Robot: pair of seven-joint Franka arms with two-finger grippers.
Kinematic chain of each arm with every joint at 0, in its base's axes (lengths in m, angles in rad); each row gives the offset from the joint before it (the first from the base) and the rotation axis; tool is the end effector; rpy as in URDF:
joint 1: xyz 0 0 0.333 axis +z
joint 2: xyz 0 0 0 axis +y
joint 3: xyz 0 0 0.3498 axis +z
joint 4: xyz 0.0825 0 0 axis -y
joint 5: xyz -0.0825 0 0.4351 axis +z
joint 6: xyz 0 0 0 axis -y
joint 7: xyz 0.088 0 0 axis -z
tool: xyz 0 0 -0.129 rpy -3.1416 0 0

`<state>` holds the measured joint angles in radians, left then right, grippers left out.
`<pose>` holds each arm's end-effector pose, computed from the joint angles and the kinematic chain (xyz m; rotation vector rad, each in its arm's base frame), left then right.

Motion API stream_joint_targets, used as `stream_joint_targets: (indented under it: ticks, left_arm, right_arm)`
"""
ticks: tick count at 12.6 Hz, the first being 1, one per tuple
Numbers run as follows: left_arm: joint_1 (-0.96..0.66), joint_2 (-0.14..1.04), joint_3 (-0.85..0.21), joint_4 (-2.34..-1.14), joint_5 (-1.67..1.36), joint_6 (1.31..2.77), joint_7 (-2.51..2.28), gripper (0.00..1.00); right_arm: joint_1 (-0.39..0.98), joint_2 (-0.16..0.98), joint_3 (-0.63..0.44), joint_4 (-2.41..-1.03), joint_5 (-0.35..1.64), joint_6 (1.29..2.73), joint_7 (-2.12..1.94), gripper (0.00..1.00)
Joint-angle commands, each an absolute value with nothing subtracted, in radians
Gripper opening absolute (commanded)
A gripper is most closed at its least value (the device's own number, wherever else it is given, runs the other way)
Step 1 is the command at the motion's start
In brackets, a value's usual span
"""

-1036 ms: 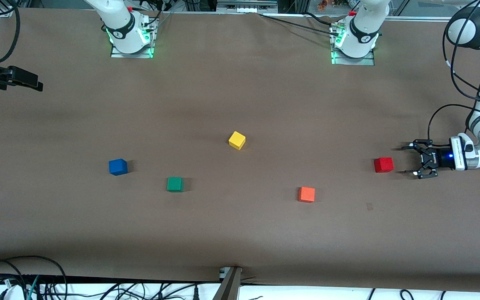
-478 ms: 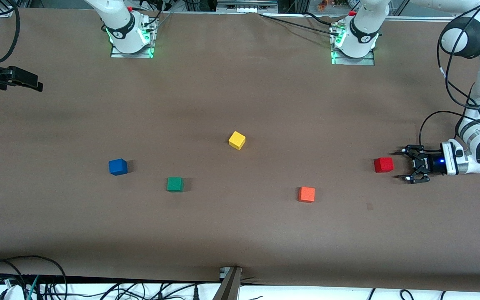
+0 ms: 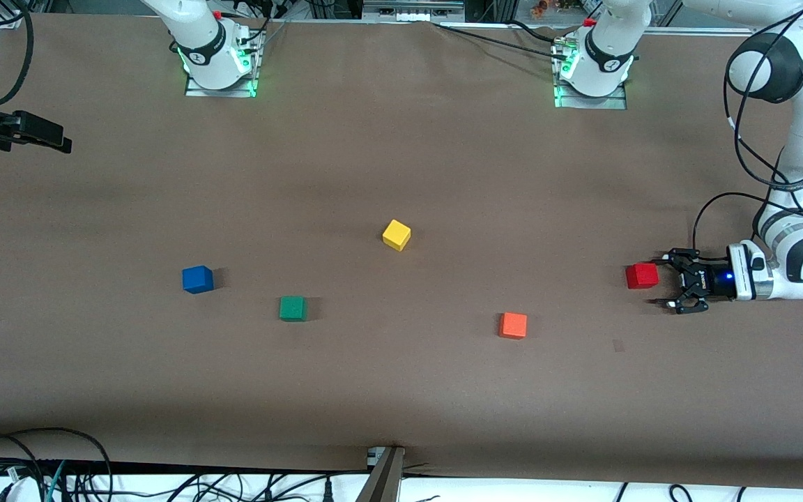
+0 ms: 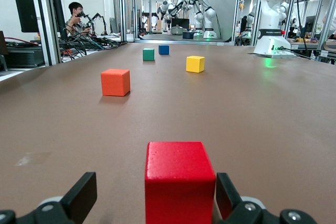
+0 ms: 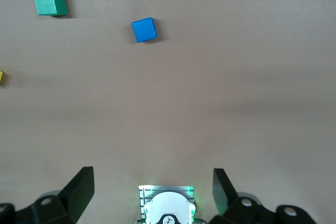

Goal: Pass red block to right arm, stack on blue
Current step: 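Close the left gripper on the red cube while the right gripper advances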

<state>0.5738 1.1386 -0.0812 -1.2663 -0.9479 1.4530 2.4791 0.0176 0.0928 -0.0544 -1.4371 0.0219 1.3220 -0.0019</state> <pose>0.6650 0.2417 0.0400 1.3846 -1.3840 1.0686 0.6051 -0.0174 0.6296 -3.1038 0.0497 0.3231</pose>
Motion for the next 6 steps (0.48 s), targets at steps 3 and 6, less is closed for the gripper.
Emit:
stream_joint_targets:
  ticks: [3,6]
  left_arm:
    - [0.558,1.173,-0.068,-1.238,-0.968,1.450,2.530,1.00]
    - [0.557,1.173,-0.067,-1.238,-0.963,1.450,2.534,1.00]
  right_arm:
    - [0.014,0.101,-0.052,-1.419,0.038,1.347,-0.003,1.00]
    - [0.014,0.109,-0.052,-1.419,0.074,1.361,-0.005,1.00]
